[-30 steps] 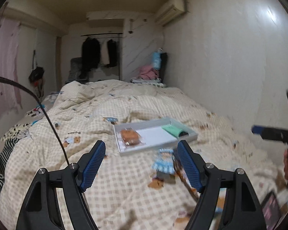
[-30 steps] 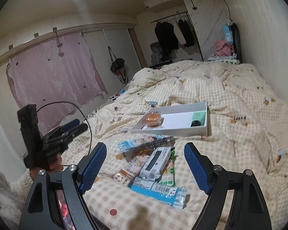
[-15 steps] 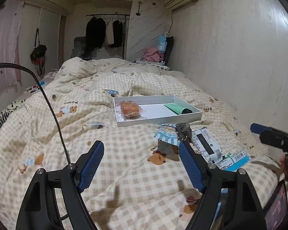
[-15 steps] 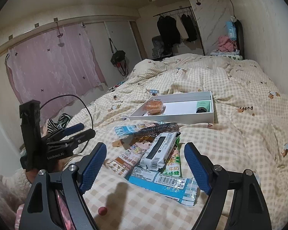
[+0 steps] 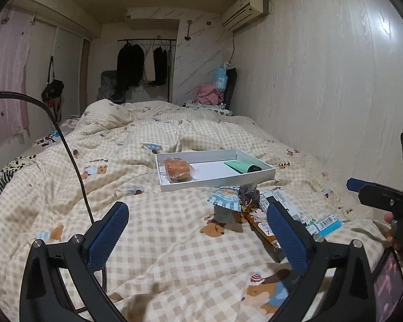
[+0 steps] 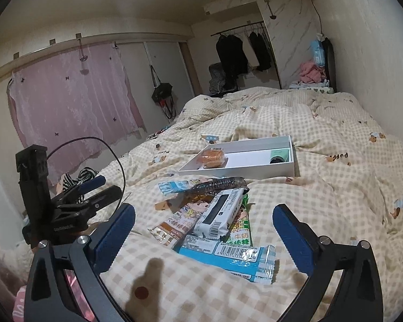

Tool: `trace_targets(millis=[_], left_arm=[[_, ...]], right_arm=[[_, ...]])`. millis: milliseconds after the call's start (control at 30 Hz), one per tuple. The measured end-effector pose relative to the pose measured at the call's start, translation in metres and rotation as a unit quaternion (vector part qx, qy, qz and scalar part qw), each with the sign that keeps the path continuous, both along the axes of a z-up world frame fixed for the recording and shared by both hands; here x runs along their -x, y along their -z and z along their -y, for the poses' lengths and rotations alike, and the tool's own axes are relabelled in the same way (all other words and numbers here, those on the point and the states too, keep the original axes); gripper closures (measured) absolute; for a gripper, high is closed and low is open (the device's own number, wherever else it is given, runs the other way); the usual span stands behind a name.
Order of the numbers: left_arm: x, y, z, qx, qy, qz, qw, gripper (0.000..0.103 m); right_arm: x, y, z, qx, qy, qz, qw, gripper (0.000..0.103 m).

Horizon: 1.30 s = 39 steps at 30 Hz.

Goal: Organize objects

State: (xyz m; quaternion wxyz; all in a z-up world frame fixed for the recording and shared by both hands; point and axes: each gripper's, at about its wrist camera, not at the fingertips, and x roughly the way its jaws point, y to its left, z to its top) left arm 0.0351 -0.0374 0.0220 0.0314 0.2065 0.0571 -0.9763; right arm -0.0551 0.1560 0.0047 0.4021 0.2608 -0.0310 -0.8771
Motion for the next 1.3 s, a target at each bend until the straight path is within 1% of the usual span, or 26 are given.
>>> trace_targets(millis=[167,467,600,667,767,900,1167,1300], left_arm=[[0.007,0.003,-0.006,0.014,0.005,0.020,0.9997,0.000],[0.006,0.005,-0.001,0.000,0.006,0.017,0.9998,0.000],[0.007,0.006,-0.001,0.006,0.006,0.020,0.9998,0.000],[0.011,0.007,-0.002,0.014,-0.001,0.030,0.9994,0.000],[0.015,0.011,0.000,0.010,0.002,0.038,0.9992,0.000],[0.014,0.011,0.002,0.004,0.002,0.036,0.9993,0.000],[0.018,0.014,-0.003,0.005,0.021,0.048,0.9986,0.000],[0.018,0.016,0.001,-0.011,0.028,0.053,0.9981,0.000]], right_arm=[[0.002,0.001,0.000,-0.002,-0.001,0.002,1.000,0.000],[0.003,0.001,0.000,-0.002,-0.001,0.004,1.000,0.000],[0.003,0.001,0.000,-0.002,-0.001,0.004,1.000,0.000],[0.003,0.001,0.000,-0.002,-0.001,0.004,1.000,0.000],[0.003,0.002,0.000,-0.003,-0.001,0.005,1.000,0.000],[0.003,0.003,-0.001,-0.003,0.000,0.006,1.000,0.000],[0.004,0.004,-0.002,-0.002,0.000,0.008,1.000,0.000],[0.004,0.004,-0.001,-0.003,0.000,0.008,1.000,0.000]])
